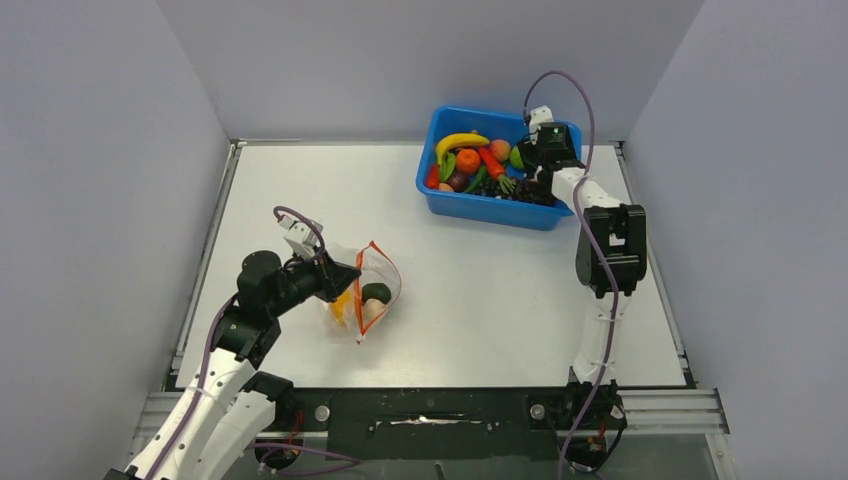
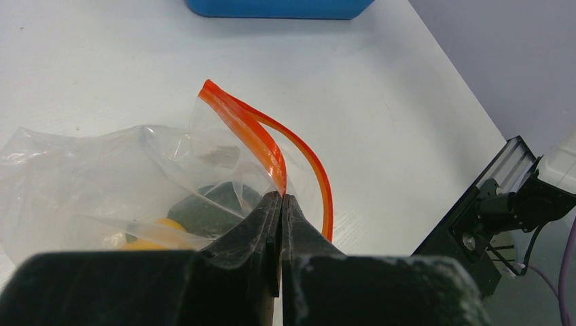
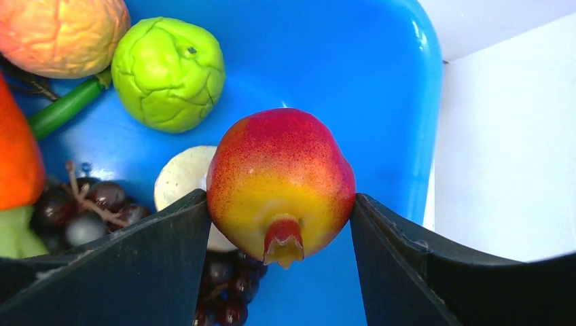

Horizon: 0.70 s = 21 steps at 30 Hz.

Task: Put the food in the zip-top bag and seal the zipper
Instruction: Pick up the fake fruit from the bin.

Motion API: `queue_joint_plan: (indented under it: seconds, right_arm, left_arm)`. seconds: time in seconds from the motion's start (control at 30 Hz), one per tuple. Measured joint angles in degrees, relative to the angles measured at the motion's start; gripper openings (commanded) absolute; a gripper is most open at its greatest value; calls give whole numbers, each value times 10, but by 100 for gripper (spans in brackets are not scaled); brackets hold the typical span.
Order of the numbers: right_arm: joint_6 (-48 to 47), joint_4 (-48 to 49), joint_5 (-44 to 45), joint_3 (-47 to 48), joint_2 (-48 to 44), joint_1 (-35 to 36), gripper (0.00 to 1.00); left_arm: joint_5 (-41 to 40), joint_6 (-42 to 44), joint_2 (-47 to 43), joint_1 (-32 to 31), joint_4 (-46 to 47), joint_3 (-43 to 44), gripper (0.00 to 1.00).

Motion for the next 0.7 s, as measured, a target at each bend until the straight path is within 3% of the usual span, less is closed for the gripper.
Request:
queue_joint_plan:
  seconds: [0.7]
  right_arm:
    - [179, -35, -100, -239, -332, 80, 44]
  left_arm:
    - [-9, 0, 10, 0, -8, 0, 0]
